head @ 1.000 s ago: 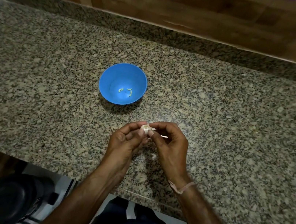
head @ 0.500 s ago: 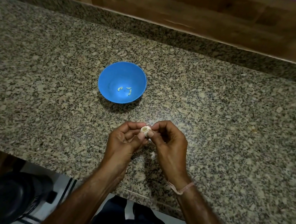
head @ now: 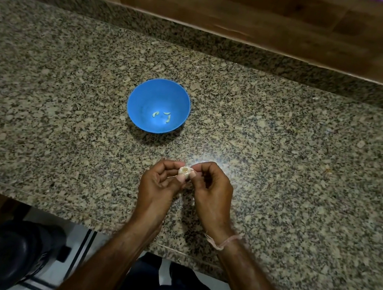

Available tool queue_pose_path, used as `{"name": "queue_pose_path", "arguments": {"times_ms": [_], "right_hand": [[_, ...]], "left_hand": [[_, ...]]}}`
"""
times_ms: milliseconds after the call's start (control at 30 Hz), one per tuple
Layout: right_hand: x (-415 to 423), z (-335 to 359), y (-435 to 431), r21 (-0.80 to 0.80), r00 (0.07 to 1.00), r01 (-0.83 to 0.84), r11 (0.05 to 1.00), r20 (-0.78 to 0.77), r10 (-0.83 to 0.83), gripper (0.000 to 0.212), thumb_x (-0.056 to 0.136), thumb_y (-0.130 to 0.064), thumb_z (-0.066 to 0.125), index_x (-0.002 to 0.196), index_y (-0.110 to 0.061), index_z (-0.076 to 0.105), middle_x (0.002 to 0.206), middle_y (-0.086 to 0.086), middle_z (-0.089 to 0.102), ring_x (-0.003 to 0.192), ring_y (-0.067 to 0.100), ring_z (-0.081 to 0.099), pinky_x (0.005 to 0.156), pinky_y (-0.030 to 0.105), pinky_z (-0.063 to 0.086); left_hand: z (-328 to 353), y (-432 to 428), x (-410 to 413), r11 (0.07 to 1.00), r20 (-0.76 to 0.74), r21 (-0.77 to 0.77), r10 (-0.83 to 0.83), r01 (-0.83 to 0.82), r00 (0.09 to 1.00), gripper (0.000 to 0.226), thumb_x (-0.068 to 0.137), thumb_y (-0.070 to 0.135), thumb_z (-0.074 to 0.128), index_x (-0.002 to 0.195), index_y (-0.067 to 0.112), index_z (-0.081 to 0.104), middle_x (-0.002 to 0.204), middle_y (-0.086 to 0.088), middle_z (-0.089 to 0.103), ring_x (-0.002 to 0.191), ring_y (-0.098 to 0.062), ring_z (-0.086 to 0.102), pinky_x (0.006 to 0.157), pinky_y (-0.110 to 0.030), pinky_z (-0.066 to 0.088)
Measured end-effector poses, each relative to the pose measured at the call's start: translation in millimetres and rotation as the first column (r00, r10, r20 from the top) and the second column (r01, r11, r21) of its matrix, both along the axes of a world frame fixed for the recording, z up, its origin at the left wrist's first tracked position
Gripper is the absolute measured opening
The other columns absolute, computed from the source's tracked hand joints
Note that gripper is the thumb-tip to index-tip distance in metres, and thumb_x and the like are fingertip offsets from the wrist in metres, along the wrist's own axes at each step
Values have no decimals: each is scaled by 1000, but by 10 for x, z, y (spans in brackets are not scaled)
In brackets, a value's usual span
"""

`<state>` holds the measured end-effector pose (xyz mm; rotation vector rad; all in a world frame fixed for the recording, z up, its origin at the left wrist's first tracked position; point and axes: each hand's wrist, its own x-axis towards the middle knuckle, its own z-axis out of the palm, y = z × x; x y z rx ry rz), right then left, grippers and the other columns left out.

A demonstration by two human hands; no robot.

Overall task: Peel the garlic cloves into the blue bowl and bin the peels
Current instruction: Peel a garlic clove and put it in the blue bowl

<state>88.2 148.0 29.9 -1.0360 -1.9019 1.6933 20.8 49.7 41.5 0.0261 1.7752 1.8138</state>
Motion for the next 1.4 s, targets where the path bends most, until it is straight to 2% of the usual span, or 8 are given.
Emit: {"name": "queue_pose_path", "arguments": {"times_ms": [133,267,433,667,933,1167,1300,1400], "right_hand": [[-9,-89,-7,50,999,-24,998,24,22,7,99,-12,69,97,-18,68,89,-6,72,84,13,71,70,26,59],[135,-240,92,92,990,-89,992,120,77,6,96,-16,74,92,-17,71,83,-7,73,76,5,68,65,18,54],[225,-505,89,294,915,-309,904,351,199,15,98,-22,68,84,-24,64,78,-10,68,73,9,63,67,36,54],[216,-582,50,492,869,-443,749,441,224,19,101,-21,61,83,-19,55,80,-3,55,76,17,47,65,34,37],[209,-539,4,519,871,-435,736,451,196,19,97,-15,64,82,-18,54,79,-4,53,76,18,47,64,33,32],[164,-514,-89,543,877,-394,741,465,125,19,95,-9,62,79,-16,53,75,1,55,73,20,46,62,33,30],[114,-497,-94,428,888,-299,853,452,85,19,94,-11,66,77,-15,59,73,-1,62,70,19,56,61,35,45],[141,-445,-69,73,951,-118,990,295,92,6,92,-8,75,86,-9,76,80,5,77,76,21,74,76,40,63]], "left_hand": [[-53,7,-30,999,-21,-45,-28,27,999,25,97,3,67,119,12,71,111,-3,78,101,-15,75,85,-26,60],[-254,-36,-214,933,-320,-360,-151,28,935,23,94,10,73,113,23,73,100,5,74,85,-5,68,69,-11,50],[-515,-45,-418,805,-472,-593,-365,18,803,29,89,9,77,116,17,70,111,-1,64,91,-10,59,71,-2,39],[-694,-264,-173,799,-487,-598,-309,-55,817,60,85,18,84,130,21,45,124,1,47,110,-20,55,87,-40,56],[-708,-324,-119,776,-471,-631,-368,-14,802,38,85,17,82,106,24,51,110,7,49,107,-17,47,84,-38,48],[-710,-377,-147,760,-478,-649,-448,40,755,28,88,16,78,105,23,56,105,9,48,107,-16,42,83,-30,37],[-651,-379,-153,789,-395,-596,-450,150,801,18,90,16,77,104,22,66,99,8,57,99,-14,53,78,-24,40],[-544,-296,-161,859,-245,-466,-356,213,902,3,97,24,70,99,23,71,94,7,70,91,-12,67,70,-20,49]]}}
